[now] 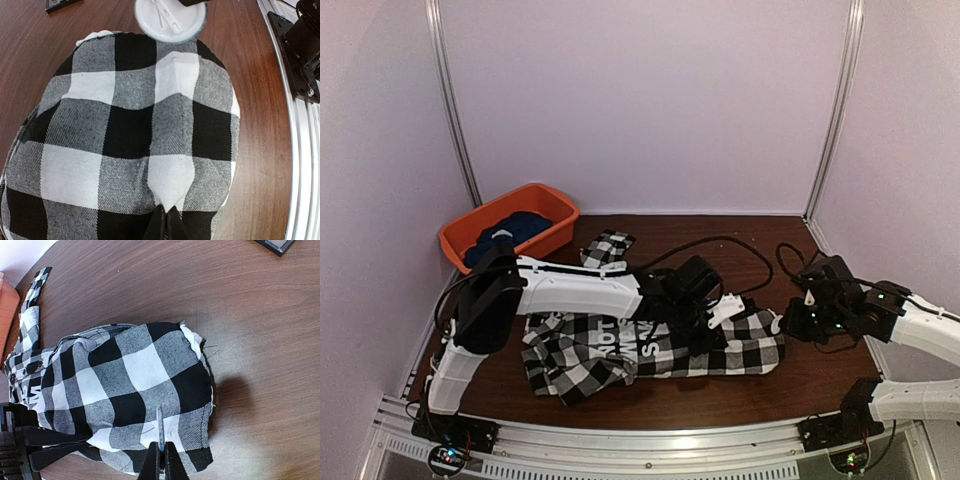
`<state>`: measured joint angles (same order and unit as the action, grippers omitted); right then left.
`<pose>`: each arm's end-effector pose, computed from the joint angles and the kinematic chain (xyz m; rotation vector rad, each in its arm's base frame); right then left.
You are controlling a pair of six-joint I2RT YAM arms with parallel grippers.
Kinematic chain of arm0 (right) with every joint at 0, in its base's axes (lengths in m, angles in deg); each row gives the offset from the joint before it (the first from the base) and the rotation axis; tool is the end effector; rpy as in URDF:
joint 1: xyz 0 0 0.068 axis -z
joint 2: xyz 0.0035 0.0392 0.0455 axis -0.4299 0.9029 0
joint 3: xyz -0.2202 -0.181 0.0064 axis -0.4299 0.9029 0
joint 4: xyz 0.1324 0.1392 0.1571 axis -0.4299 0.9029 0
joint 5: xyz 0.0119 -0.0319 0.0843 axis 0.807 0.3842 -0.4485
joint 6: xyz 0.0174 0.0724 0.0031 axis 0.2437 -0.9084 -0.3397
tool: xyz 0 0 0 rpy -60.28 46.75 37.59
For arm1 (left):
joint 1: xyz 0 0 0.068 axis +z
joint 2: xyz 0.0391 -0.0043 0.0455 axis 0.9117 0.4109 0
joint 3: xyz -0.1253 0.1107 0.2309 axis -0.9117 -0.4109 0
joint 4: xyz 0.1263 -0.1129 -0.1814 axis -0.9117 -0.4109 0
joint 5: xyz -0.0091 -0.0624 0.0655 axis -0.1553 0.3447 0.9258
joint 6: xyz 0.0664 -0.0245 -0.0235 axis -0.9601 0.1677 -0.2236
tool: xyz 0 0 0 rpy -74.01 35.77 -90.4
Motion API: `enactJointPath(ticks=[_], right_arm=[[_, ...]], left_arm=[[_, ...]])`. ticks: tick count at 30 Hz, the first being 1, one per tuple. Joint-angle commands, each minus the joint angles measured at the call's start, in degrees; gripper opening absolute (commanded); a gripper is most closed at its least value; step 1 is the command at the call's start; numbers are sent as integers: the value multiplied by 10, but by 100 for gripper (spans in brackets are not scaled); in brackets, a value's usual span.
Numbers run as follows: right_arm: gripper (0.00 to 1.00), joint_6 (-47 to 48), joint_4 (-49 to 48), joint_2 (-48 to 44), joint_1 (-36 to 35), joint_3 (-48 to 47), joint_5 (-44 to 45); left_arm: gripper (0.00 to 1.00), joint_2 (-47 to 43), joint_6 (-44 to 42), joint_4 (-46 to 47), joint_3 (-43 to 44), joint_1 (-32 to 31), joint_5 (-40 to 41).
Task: Pin the brooch onto the clothing
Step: Pick up the clothing with brooches at the center of the board, then pin the brooch at the center of the board.
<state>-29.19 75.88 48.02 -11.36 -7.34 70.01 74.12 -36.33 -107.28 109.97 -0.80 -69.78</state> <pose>0.1296 0.0938 0.2163 0.3483 2.5731 0.5632 0.1910 -0.4837 0.1654 1.5455 2.0533 -0.8181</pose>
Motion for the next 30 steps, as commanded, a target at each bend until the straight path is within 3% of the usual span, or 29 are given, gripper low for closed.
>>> enactJointPath(ticks=[1, 18, 30], right_arm=[[0, -3, -13, 6, 4, 3, -18], [0, -14, -69, 69, 3, 5, -97], [0, -44, -20, 25, 3, -39, -94]], left_arm=[[0, -31, 1, 38, -18, -4, 7], [0, -56, -9, 67, -50, -4, 26], [0, -57, -16, 81, -68, -4, 24]])
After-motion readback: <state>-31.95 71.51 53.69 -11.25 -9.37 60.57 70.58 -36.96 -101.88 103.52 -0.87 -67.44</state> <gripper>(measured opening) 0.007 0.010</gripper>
